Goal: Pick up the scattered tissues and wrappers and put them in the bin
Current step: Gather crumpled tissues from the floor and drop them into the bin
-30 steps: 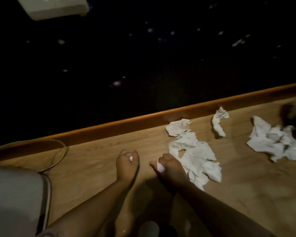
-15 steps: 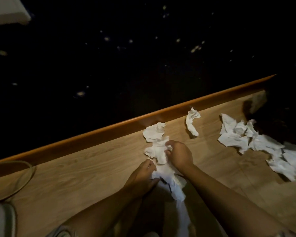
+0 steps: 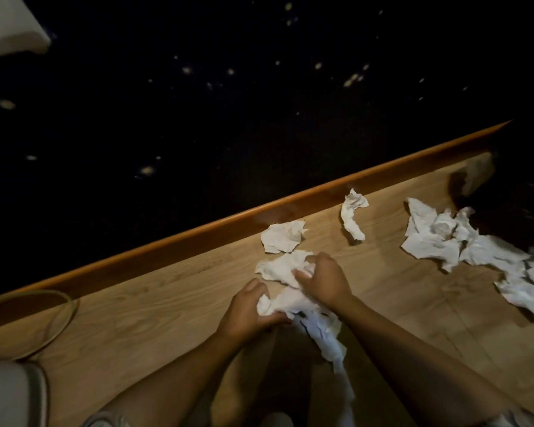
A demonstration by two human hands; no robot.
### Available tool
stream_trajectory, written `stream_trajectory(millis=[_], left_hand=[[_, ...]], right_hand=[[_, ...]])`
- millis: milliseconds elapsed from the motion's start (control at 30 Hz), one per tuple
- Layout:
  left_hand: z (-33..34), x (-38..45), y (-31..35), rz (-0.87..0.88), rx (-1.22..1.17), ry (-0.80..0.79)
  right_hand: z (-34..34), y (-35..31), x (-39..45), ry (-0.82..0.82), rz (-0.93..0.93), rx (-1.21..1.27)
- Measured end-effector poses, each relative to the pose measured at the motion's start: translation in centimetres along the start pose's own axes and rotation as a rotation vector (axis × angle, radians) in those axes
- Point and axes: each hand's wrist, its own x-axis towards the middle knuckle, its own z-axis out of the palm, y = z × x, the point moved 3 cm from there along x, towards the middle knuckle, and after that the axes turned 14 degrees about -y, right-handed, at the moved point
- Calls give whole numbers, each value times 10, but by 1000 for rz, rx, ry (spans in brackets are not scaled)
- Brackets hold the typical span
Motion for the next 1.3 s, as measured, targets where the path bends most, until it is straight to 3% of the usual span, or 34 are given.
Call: stream_trajectory(millis=[67, 167, 300, 367, 500, 633, 733, 967, 1067, 1133, 1200, 1300], left_hand=[[-4, -6, -8, -48, -50, 59], [-17, -13, -17, -91, -198, 204], [-36, 6, 2, -14, -253, 406], [-35, 22, 21, 41, -216, 362], [-11, 43, 60, 137, -269, 128], [6, 53, 64, 53, -373, 74], [5, 54, 46, 52, -299, 186], [-28, 50, 50, -31, -580, 638], [-32, 55, 65, 52, -493, 569], [-22, 56, 70, 125, -440, 466], [-3, 52, 78, 156, -372, 280], [21, 39, 80, 233, -56, -88]], right_hand=[[-13, 0, -5, 64, -18, 262], [-32, 3, -10, 69, -44, 440], [-50, 3, -14, -5, 34, 719], [-53, 3, -14, -35, 98, 841], [-46, 6, -11, -156, 120, 1095], [-46, 17, -12, -121, 142, 1106], [-55, 29, -18, -32, 146, 1235], [-75, 49, -26, 106, 162, 1435], [-82, 42, -32, 74, 204, 1391], [-82, 41, -36, 62, 249, 1181], [-81, 43, -41, 102, 274, 856], [-76, 55, -44, 174, 254, 574]])
